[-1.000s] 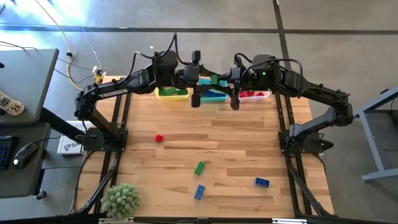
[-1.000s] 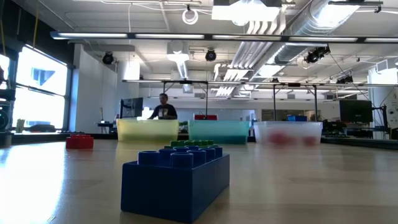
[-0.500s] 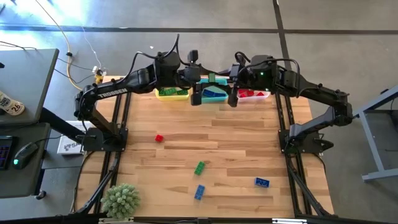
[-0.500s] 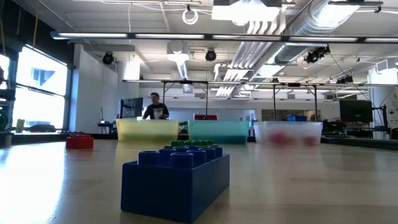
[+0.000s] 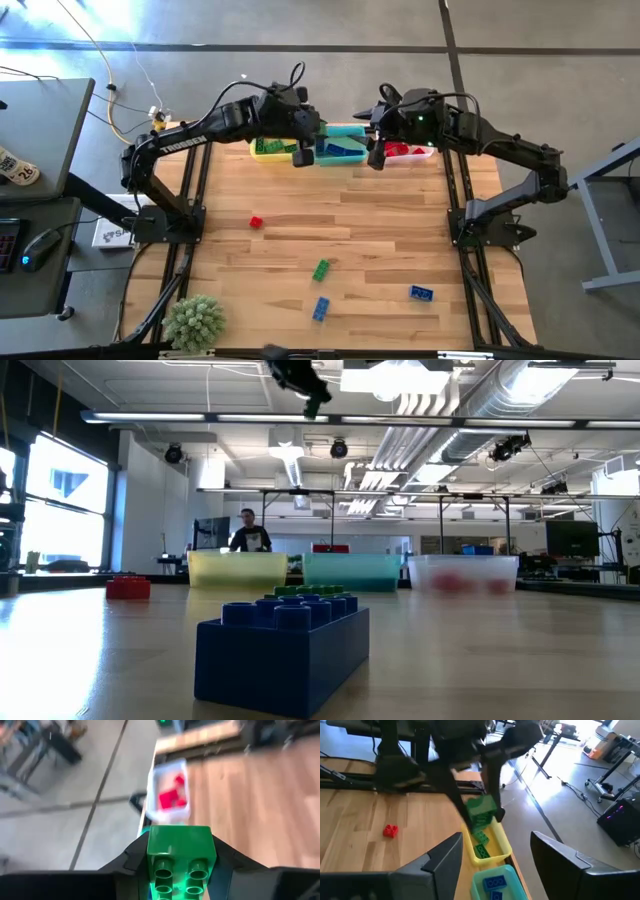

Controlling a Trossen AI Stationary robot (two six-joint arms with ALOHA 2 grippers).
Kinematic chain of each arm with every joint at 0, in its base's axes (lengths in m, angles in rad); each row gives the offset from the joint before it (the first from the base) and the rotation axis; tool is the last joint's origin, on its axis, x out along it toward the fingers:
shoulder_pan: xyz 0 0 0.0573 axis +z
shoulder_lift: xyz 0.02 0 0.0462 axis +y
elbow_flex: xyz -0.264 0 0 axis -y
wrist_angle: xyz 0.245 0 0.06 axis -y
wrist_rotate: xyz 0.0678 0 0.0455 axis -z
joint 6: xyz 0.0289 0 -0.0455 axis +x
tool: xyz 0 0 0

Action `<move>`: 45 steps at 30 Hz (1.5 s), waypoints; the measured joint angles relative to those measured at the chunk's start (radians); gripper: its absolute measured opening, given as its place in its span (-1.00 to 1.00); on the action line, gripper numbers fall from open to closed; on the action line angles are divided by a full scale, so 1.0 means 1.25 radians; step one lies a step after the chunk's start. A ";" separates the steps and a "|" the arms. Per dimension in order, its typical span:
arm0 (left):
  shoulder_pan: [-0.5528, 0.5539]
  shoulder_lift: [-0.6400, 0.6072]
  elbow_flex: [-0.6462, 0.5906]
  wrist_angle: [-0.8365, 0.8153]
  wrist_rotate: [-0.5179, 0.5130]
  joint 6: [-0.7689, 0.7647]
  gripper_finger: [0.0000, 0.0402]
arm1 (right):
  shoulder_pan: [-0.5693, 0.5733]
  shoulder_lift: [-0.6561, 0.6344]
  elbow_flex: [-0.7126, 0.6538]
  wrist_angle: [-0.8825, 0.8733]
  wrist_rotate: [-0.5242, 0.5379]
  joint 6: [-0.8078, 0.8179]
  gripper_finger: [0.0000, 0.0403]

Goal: Sort & place blocks by color
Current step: Put the green game piece into the yellow bin

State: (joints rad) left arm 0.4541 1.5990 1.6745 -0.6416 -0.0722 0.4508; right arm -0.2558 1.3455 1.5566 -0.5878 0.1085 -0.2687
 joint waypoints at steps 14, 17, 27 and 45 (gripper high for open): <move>0.153 0.089 -0.123 -0.047 -0.041 -0.086 -0.43 | 0.000 0.000 0.000 -0.015 -0.002 0.127 0.08; 0.172 0.124 -0.128 -0.061 -0.039 -0.102 -0.44 | 0.000 0.001 0.000 -0.019 -0.002 0.147 0.08; 0.226 0.234 -0.129 -0.094 -0.075 -0.150 -0.44 | 0.001 0.001 0.000 -0.027 -0.006 0.218 0.08; 0.268 0.322 -0.128 -0.100 -0.072 -0.149 -0.44 | 0.013 0.001 0.000 -0.056 -0.020 0.274 0.08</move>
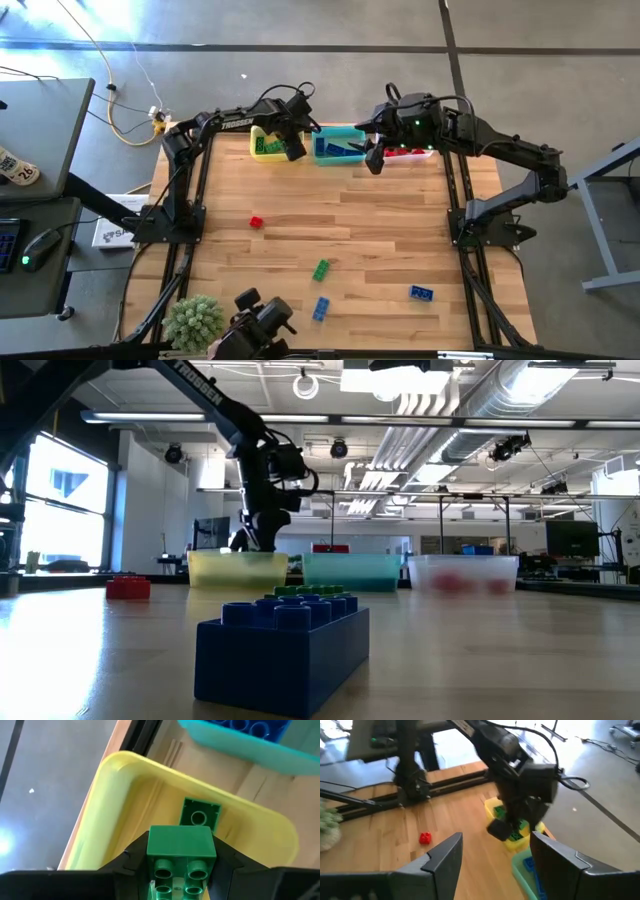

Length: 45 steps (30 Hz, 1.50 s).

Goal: Sort & place blocks by color
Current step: Put the green game piece into the yellow bin, then put the blue game piece into the blue bin

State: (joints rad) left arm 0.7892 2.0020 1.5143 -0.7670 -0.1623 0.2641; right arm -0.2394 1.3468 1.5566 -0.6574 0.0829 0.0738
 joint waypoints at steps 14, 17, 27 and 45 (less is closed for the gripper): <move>0.036 0.001 0.000 0.000 -0.018 0.000 -0.36 | 0.030 0.082 0.000 0.133 -0.097 -0.019 0.08; 0.036 0.001 0.000 -0.002 -0.045 0.000 -0.33 | 0.031 0.102 0.000 0.132 -0.098 -0.023 0.08; 0.036 0.001 0.000 -0.019 -0.048 -0.001 0.00 | 0.031 0.117 0.000 0.134 -0.096 -0.024 0.08; 0.019 -0.053 0.001 -0.089 -0.047 0.000 0.07 | 0.047 0.106 0.000 0.098 -0.134 0.052 0.08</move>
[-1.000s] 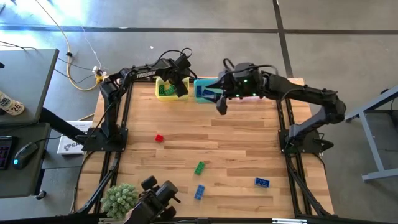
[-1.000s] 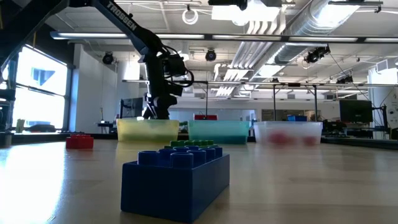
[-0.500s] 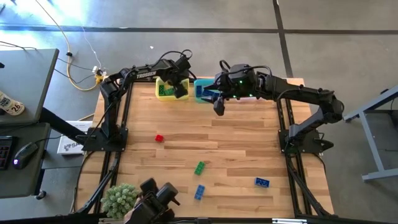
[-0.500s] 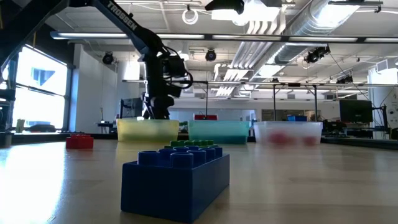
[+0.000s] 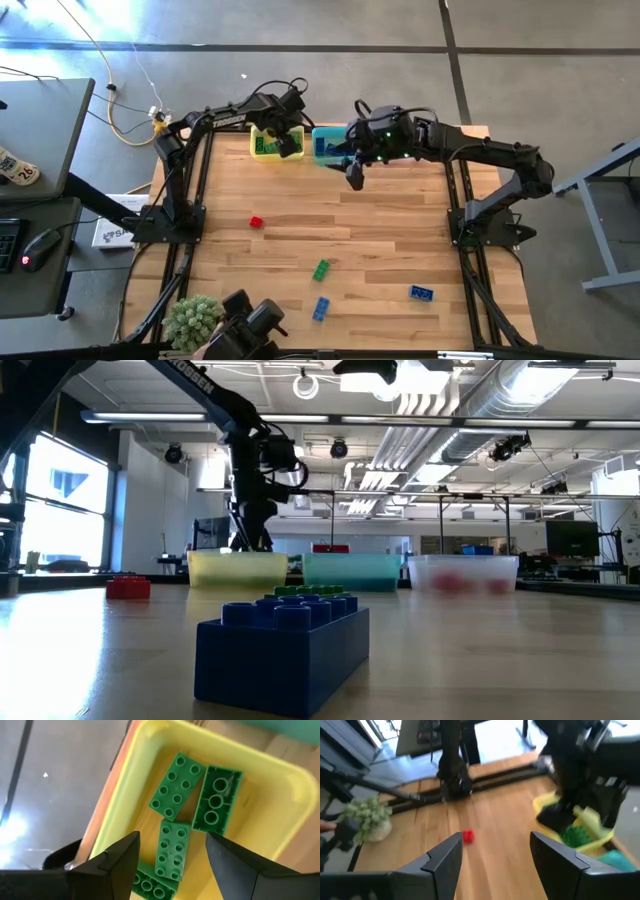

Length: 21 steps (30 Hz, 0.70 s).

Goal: Sort & place blocks by color
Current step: Put the blue game piece into the blue bin

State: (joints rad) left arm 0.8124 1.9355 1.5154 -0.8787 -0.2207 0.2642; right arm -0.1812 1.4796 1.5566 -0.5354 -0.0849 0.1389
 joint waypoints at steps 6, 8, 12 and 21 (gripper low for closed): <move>-0.024 -0.056 0.000 -0.003 0.021 -0.011 0.07 | 0.039 0.000 0.000 -0.124 0.001 0.049 0.08; -0.037 -0.076 0.000 -0.007 0.056 -0.026 0.06 | 0.056 0.000 0.000 -0.158 0.001 0.074 0.08; -0.074 -0.108 0.000 -0.007 0.143 -0.066 0.07 | 0.089 0.000 0.000 -0.217 0.002 0.116 0.08; -0.186 -0.136 0.000 -0.015 0.204 -0.085 0.06 | 0.190 0.001 0.000 -0.400 0.013 0.286 0.08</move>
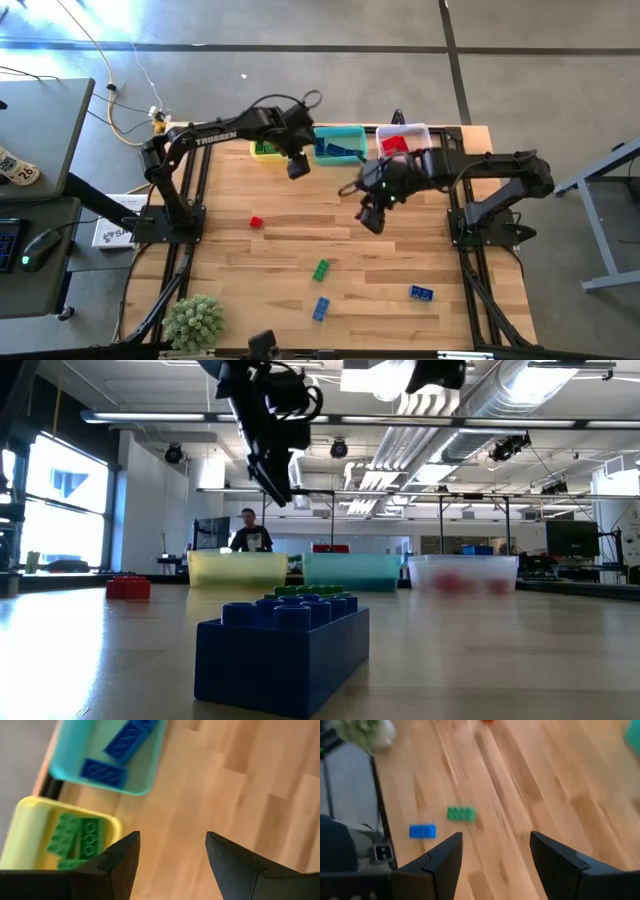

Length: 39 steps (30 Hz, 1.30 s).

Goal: Sort & place blocks by color
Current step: Put the blue game piece into the blue bin

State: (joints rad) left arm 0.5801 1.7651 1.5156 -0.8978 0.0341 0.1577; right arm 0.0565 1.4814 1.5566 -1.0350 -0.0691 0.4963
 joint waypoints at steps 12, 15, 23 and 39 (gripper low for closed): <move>-0.119 0.000 0.000 -0.023 0.000 0.002 0.06 | 0.159 0.018 0.000 -0.220 0.115 0.225 0.08; -0.135 0.000 0.000 -0.024 0.000 0.002 0.06 | 0.199 0.027 -0.001 -0.258 0.116 0.273 0.08; -0.166 0.000 0.000 -0.022 0.000 0.002 0.06 | 0.292 0.055 -0.001 -0.326 0.076 0.351 0.08; -0.168 0.001 0.000 -0.021 -0.003 -0.043 0.06 | 0.455 0.069 -0.001 -0.356 0.007 0.379 0.08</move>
State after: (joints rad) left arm 0.3702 1.7664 1.5158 -0.9241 0.0303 0.1041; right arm 0.6248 1.5673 1.5551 -1.4804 -0.0602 0.9694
